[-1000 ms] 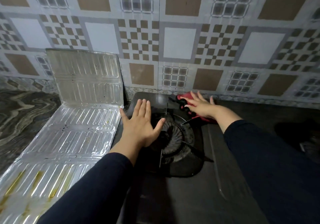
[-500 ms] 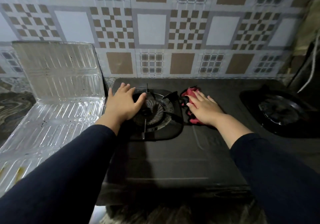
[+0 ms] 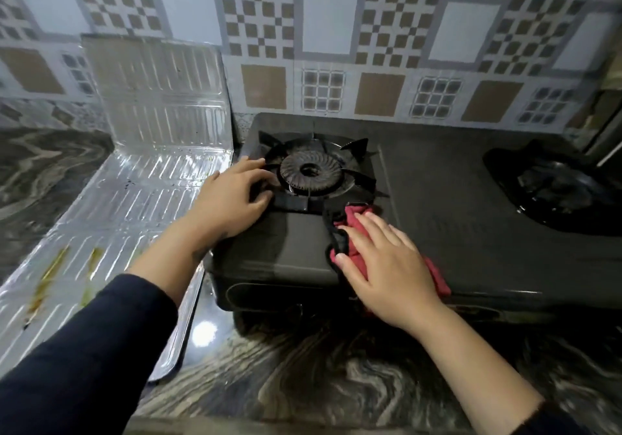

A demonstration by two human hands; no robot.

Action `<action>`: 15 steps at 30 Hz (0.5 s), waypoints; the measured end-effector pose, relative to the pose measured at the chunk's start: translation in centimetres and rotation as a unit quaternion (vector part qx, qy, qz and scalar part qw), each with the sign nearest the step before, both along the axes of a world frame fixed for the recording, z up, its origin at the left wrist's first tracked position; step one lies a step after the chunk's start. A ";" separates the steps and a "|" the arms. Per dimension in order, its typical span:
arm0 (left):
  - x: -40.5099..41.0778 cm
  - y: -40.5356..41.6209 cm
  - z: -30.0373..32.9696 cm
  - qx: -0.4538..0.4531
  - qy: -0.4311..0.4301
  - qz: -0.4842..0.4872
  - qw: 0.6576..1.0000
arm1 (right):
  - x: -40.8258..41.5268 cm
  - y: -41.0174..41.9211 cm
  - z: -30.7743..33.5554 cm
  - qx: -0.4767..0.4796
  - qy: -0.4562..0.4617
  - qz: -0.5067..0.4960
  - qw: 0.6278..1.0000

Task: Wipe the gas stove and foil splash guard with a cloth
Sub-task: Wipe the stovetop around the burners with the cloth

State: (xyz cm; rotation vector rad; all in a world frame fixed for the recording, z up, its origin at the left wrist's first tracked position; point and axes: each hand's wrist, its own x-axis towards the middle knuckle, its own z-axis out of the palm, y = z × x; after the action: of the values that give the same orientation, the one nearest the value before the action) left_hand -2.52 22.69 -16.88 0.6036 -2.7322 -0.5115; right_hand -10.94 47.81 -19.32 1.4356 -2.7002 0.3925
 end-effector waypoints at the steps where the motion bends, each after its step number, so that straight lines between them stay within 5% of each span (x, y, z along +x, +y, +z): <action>1: 1.1 0.0 -0.1 0.005 0.009 0.008 1.000 | 1.0 -0.6 -0.1 -0.010 0.005 0.019 1.000; 4: 4.8 -0.1 -0.4 0.006 0.033 0.052 0.998 | 3.1 -3.3 -0.5 -0.016 0.010 0.087 0.996; 15: 19.9 3.0 -5.4 0.067 -0.098 0.276 0.954 | 8.7 -13.6 -1.0 -0.042 0.074 0.253 0.964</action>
State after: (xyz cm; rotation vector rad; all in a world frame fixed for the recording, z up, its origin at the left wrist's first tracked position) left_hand 17.35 25.68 -22.32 1.4608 -2.5404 -0.5119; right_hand -2.27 34.21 -20.31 2.0270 -2.1487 0.3970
